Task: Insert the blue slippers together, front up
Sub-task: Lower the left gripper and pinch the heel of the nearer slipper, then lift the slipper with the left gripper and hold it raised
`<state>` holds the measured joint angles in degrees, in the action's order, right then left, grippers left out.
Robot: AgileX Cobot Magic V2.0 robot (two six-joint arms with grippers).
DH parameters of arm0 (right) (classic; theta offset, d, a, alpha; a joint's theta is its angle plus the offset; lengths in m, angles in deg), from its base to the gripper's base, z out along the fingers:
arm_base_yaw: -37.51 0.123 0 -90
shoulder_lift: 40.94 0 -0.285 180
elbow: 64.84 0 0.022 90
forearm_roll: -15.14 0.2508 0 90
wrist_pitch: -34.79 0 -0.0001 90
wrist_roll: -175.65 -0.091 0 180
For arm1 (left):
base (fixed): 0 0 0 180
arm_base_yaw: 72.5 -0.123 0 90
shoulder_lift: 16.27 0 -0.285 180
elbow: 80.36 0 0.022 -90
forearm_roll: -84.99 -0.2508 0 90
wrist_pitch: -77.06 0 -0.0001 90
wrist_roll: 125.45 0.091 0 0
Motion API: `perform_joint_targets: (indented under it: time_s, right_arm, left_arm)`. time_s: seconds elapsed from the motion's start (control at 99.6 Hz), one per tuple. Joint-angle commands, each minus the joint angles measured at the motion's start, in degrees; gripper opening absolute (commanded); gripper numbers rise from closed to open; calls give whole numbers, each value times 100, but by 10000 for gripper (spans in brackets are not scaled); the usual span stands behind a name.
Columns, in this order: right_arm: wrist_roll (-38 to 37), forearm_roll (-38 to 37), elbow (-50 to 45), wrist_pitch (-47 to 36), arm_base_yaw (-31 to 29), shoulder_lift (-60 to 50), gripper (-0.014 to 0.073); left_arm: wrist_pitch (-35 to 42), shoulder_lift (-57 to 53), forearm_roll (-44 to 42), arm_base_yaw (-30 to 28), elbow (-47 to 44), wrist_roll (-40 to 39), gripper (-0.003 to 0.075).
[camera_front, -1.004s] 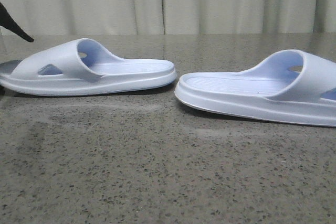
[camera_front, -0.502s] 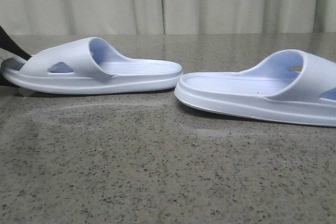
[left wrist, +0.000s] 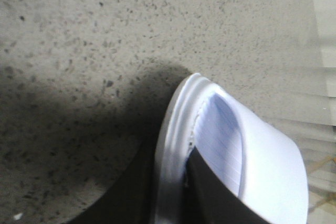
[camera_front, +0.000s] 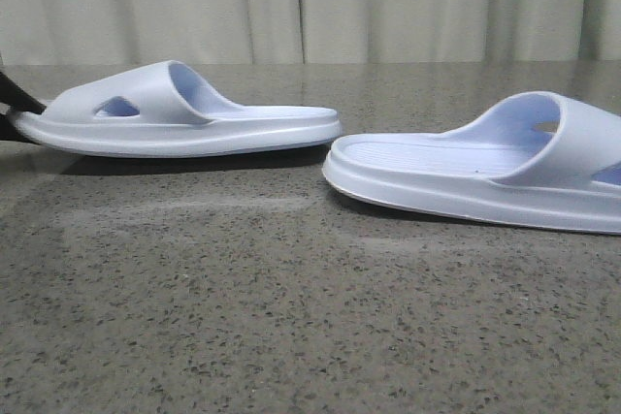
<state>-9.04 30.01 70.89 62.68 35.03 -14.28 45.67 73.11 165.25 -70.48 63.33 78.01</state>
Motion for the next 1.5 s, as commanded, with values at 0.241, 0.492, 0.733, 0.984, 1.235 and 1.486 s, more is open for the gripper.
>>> perform_joint_targets:
  time_s: [0.241, 0.492, 0.733, 0.984, 1.235, 1.486]
  right_arm:
    - [49, 52, 183, -462, -33, 114, 435]
    - [49, 52, 183, -462, -33, 114, 435]
    - [49, 52, 183, -462, -33, 114, 435]
    - [49, 52, 183, -477, -33, 124, 435]
    - [49, 52, 183, -477, -33, 148, 435]
    - [34, 52, 183, -348, -33, 148, 435]
  left_arm:
    - [-937, -183, 972, -49, 130, 545, 20]
    - [-1000, -442, 1322, -123, 130, 739, 20]
    - [-1598, -860, 1336, -568, 130, 752, 19]
    - [-1827, -1353, 1469, -581, -308, 655, 19]
    - [-1864, -1913, 1591, -608, -884, 655, 19]
    - [-1873, -2172, 1591, -619, -921, 655, 19]
